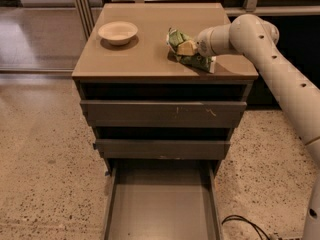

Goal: Pick green jalapeno chip bag from bottom drawer and place on counter

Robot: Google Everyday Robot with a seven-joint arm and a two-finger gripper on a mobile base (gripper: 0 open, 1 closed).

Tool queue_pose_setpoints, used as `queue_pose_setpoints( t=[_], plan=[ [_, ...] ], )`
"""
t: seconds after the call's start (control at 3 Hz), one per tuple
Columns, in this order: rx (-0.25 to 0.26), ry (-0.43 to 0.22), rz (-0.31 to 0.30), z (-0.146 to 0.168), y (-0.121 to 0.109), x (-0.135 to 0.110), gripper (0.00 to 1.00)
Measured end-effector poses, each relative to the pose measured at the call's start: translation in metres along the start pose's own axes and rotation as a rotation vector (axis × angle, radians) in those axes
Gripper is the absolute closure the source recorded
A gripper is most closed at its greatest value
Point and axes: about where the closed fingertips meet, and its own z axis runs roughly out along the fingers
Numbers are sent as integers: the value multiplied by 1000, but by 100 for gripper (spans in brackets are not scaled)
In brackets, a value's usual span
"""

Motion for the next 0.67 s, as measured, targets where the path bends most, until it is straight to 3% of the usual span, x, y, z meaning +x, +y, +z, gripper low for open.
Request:
queue_pose_setpoints(
  t=[0.33,0.67],
  plan=[
    [0,0,0,0,0,0,0],
    [0,0,0,0,0,0,0]
  ],
)
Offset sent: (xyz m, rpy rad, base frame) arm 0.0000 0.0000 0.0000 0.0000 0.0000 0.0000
